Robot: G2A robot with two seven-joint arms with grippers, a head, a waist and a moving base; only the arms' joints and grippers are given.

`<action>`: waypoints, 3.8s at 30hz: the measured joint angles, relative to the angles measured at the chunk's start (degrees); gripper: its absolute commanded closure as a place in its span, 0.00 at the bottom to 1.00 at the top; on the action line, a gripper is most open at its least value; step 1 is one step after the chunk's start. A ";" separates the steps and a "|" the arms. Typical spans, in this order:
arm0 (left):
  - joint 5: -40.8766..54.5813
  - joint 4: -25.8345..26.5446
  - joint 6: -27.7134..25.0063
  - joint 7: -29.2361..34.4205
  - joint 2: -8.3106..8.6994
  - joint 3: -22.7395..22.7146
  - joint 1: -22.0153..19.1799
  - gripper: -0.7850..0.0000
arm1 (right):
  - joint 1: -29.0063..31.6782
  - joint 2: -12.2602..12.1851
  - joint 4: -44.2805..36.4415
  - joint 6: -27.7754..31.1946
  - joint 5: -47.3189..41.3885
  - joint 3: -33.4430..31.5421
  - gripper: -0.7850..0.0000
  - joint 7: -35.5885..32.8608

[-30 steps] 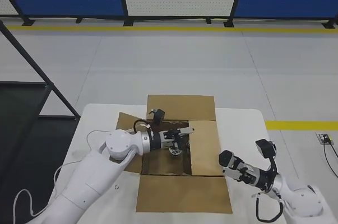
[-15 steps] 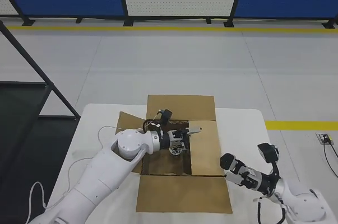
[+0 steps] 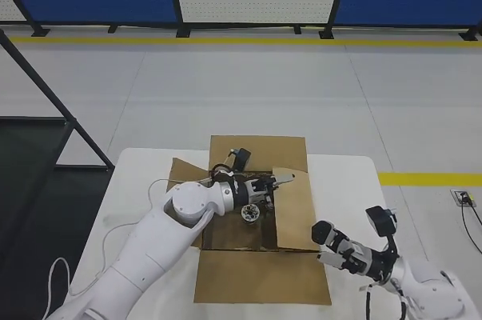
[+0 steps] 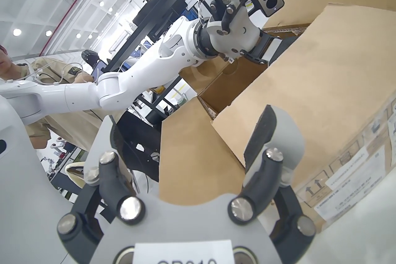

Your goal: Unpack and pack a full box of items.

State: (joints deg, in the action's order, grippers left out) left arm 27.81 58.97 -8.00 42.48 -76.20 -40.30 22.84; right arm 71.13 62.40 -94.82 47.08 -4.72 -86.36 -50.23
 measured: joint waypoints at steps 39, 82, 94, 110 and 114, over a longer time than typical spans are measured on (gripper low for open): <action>-4.94 8.50 1.87 0.87 -1.67 -5.53 3.20 0.00 | 5.76 0.23 -15.07 -7.08 32.22 10.10 0.00 20.76; -12.92 37.05 2.70 12.67 6.77 -31.39 31.06 0.00 | 5.41 -0.64 -15.66 -18.98 28.35 0.17 0.00 26.46; -13.58 36.65 2.70 12.40 6.96 -29.84 30.69 0.00 | 1.28 -0.55 -13.37 -30.97 34.20 -0.02 0.00 24.93; -10.98 39.60 0.99 10.66 8.53 -37.67 35.60 0.00 | -7.49 -1.27 -1.82 -32.55 31.81 0.70 0.00 9.77; -10.37 40.95 0.56 10.02 9.02 -40.11 38.80 0.00 | -8.35 -1.52 0.22 -31.42 30.37 0.52 0.00 7.32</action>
State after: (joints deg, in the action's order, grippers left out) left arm 17.43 99.92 -7.44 52.49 -67.19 -80.41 61.65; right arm 62.79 60.88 -94.60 15.66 25.64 -85.85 -42.91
